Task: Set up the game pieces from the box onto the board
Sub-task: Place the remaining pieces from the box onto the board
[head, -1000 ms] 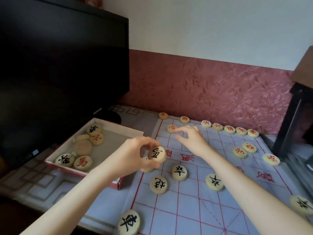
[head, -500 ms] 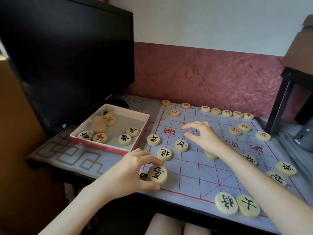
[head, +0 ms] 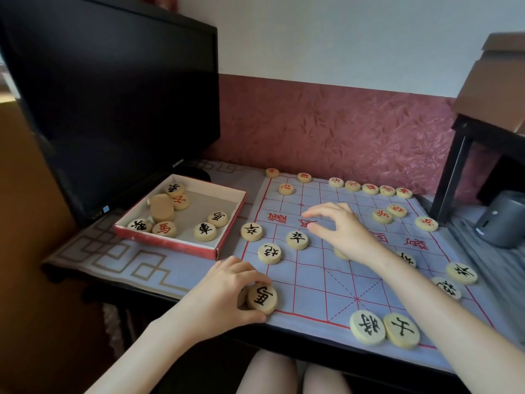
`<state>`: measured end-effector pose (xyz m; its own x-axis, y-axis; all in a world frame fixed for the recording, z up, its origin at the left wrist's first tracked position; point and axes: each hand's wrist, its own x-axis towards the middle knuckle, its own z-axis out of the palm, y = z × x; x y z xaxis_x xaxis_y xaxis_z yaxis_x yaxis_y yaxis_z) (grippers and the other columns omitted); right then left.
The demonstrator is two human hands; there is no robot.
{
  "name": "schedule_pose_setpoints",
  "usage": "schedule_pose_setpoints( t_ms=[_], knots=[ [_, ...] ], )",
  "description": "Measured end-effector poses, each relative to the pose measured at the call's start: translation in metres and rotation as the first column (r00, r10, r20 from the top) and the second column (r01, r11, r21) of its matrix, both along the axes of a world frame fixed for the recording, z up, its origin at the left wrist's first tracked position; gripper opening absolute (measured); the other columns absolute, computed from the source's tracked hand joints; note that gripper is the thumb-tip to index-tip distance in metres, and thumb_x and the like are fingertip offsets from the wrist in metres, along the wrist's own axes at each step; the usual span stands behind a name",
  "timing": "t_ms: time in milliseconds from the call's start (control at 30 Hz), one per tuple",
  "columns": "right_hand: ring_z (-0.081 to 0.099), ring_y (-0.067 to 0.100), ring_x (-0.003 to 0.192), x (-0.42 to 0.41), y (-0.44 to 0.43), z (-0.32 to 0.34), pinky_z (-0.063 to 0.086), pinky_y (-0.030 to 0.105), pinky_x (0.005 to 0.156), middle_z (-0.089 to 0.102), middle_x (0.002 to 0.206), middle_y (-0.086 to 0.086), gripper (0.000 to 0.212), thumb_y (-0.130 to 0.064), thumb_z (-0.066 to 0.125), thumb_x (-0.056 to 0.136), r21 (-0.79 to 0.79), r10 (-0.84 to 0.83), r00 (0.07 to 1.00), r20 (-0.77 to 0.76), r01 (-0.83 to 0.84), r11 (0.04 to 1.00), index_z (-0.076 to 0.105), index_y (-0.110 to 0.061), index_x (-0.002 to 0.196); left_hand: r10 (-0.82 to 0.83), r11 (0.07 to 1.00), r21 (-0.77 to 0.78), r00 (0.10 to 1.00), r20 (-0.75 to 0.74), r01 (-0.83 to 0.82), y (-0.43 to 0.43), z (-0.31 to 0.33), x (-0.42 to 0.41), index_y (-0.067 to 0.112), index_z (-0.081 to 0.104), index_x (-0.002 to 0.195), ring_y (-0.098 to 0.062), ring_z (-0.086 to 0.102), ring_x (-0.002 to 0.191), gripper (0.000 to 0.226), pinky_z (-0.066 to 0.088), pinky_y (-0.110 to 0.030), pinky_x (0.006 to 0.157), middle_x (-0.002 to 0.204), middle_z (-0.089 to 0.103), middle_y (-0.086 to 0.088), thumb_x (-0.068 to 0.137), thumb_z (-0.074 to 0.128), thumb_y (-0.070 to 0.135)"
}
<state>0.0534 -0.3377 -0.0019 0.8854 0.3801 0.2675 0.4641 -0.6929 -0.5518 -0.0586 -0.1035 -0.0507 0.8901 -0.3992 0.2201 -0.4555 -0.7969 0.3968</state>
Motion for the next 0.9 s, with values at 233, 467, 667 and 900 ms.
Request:
schedule_pose_setpoints(
  t_ms=[233,467,667,900],
  knots=[
    [0.03,0.007,0.122,-0.006,0.003,0.001,0.021,0.028,0.103,0.052,0.123,-0.016,0.024,-0.028,0.055,0.092,-0.046,0.004,1.0,0.009,-0.004,0.999,0.061,-0.029,0.116,-0.013,1.0,-0.007,0.999,-0.04,0.013,-0.001,-0.005,-0.001,0.041,0.051,0.123,0.003,0.032,0.109,0.061,0.028,-0.01,0.095,0.117,0.045,0.023,0.066,0.06,0.062],
    [0.032,0.006,0.121,-0.006,0.015,-0.003,0.023,0.029,0.104,0.053,0.123,-0.016,0.024,-0.026,0.056,0.092,-0.039,0.035,0.999,-0.004,-0.035,0.999,0.061,-0.028,0.115,-0.03,0.998,-0.051,0.998,-0.049,0.027,0.007,-0.002,-0.001,0.041,0.043,0.131,0.01,0.025,0.118,0.075,0.027,-0.011,0.101,0.125,0.039,0.028,0.064,0.061,0.07],
    [0.031,0.004,0.124,0.0,0.045,-0.003,0.024,0.027,0.105,0.054,0.12,-0.015,0.025,-0.026,0.056,0.092,0.012,0.12,0.99,-0.078,-0.12,0.993,0.06,-0.03,0.116,0.139,0.973,-0.188,0.99,0.016,-0.133,0.041,0.012,0.013,0.033,0.059,0.118,0.007,0.036,0.117,0.043,0.028,-0.003,0.095,0.122,0.048,0.022,0.081,0.053,0.054],
    [0.033,0.009,0.126,0.014,0.096,-0.003,0.027,0.031,0.108,0.049,0.12,-0.011,0.027,-0.028,0.054,0.092,-0.002,0.184,0.969,-0.165,-0.187,0.982,0.058,-0.031,0.119,0.419,0.889,-0.239,0.905,0.074,-0.392,0.079,0.017,0.05,0.024,0.063,0.113,-0.014,0.053,0.105,0.029,0.041,-0.024,0.085,0.109,0.058,0.006,0.084,0.065,0.025]
  ],
)
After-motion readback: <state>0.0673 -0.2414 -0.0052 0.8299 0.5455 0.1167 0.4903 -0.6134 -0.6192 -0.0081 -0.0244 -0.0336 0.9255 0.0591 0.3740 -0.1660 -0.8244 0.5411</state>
